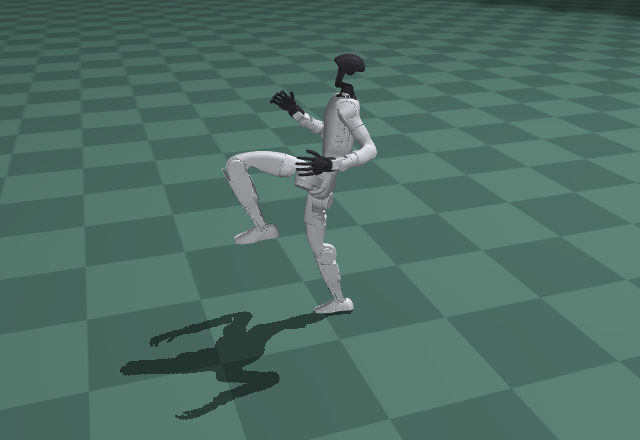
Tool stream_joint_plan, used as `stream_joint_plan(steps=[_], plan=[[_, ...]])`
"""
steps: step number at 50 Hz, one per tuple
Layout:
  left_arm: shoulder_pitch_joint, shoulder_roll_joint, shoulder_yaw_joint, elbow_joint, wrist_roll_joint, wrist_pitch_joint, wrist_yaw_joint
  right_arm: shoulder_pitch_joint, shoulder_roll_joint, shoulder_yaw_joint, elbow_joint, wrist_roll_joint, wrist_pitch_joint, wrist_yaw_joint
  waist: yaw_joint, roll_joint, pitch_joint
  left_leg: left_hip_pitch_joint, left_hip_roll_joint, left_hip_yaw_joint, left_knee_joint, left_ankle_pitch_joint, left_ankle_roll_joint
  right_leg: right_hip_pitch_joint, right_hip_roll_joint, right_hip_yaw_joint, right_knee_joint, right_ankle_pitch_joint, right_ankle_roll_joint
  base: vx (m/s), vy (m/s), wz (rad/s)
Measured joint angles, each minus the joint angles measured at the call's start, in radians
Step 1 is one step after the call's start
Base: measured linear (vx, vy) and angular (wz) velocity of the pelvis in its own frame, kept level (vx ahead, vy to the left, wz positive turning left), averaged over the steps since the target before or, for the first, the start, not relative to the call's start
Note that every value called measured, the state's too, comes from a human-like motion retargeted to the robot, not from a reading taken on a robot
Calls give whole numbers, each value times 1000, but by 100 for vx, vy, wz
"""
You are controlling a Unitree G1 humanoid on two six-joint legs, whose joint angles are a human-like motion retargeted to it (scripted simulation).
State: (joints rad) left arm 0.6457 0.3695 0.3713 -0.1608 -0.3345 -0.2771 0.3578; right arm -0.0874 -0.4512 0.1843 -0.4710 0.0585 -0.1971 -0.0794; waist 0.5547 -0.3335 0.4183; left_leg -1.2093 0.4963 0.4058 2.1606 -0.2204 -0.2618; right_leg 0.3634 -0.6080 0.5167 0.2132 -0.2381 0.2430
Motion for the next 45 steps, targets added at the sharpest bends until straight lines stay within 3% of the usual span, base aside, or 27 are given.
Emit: stream_joint_plan(steps=[5, 10, 13, 17, 21, 25, 27, 30, 32, 33, 35, 37, 38, 39, 41, 45], plan=[[-192, 21, -151, -17, -390, 5, -86, -78, 25, 32, -17, 7, 22, -34, -60, 52, -152, 92, -102, -46, -80, 18, 0, 20, 79, -2, -10, -80, -79, 37, 8, 8], [-444, -140, -371, -121, -1106, 10, -274, -33, 175, -75, -76, 80, 14, -112, -143, 143, -329, 128, -161, 14, -275, 2, 123, 16, 244, -117, -47, -169, -126, 33, 17, 144], [-483, -278, -444, -219, -1328, 45, -361, 18, 246, -157, -123, 141, -2, -159, -114, 194, -384, 205, -201, 84, -495, -15, 174, 15, 318, -159, -68, -198, -130, 34, 22, 104], [-412, -365, -431, -340, -1398, 83, -462, 25, 190, -279, -149, 175, 5, -133, -74, 262, -389, 388, -263, 121, -875, -39, 197, 46, 353, -138, -101, -213, -113, 40, 27, -14], [-408, -248, -321, -395, -1164, 79, -459, 32, 88, -336, -177, 205, 6, -73, -89, 355, -332, 621, -291, 99, -1290, -101, 224, 93, 331, -52, -139, -217, -71, 45, 35, -115], [-547, 35, -85, -412, -467, 64, -275, 58, -51, -392, -229, 232, -18, -5, -194, 466, -248, 826, -266, 9, -1673, -155, 211, 97, 344, 78, -137, -235, -54, 44, 45, -143], [-626, 239, 17, -381, -48, 109, -167, 78, -131, -431, -270, 250, -31, 36, -286, 505, -207, 882, -230, -7, -1814, -59, 173, 66, 368, 129, -119, -246, -60, 38, 51, -112], [-784, 607, 39, -200, 346, 198, -44, 136, -237, -488, -319, 297, -35, 78, -438, 519, -139, 897, -184, 42, -1939, 231, 80, -16, 409, 165, -28, -256, -80, 29, 52, -68], [-979, 884, -110, 82, 445, 218, 34, 197, -293, -513, -337, 314, -48, 57, -537, 485, -92, 872, -195, 50, -1959, 317, 38, -116, 448, 166, 139, -246, -77, 19, 49, -10], [-1118, 1006, -251, 263, 500, 226, 71, 223, -327, -505, -341, 301, -62, 22, -584, 467, -74, 853, -205, 43, -1958, 319, 36, -175, 475, 167, 243, -226, -67, 16, 45, 16], [-1557, 1134, -740, 697, 656, 268, 114, 244, -434, -448, -329, 238, -91, -87, -673, 460, -55, 818, -215, 13, -1956, 302, 45, -280, 541, 172, 417, -146, -38, 16, 40, 35], [-2100, 1014, -1375, 1195, 785, 291, -2, 247, -534, -406, -306, 174, -95, -163, -717, 462, -68, 805, -219, -24, -1982, 305, 39, -327, 602, 173, 483, -37, -25, 22, 34, 58], [-2313, 919, -1610, 1399, 822, 268, -113, 239, -544, -402, -300, 147, -91, -168, -722, 435, -74, 808, -224, -40, -2004, 315, 29, -330, 621, 172, 483, 12, -24, 28, 31, 66], [-2410, 874, -1697, 1483, 850, 253, -182, 225, -561, -403, -301, 120, -87, -164, -732, 417, -80, 811, -230, -53, -2018, 319, 21, -323, 629, 168, 462, 57, -25, 32, 29, 68], [-2473, 857, -1689, 1417, 874, 224, -201, 193, -573, -407, -311, 71, -84, -162, -746, 390, -91, 795, -254, -77, -1996, 301, 6, -286, 607, 143, 379, 131, -13, 34, 36, 77], [-2355, 833, -1498, 841, 558, 201, 111, 96, -426, -312, -316, -82, -29, -258, -569, 298, -140, 855, -316, -39, -2093, 308, 70, -236, 490, 91, 199, 247, 0, 41, 16, -14]])
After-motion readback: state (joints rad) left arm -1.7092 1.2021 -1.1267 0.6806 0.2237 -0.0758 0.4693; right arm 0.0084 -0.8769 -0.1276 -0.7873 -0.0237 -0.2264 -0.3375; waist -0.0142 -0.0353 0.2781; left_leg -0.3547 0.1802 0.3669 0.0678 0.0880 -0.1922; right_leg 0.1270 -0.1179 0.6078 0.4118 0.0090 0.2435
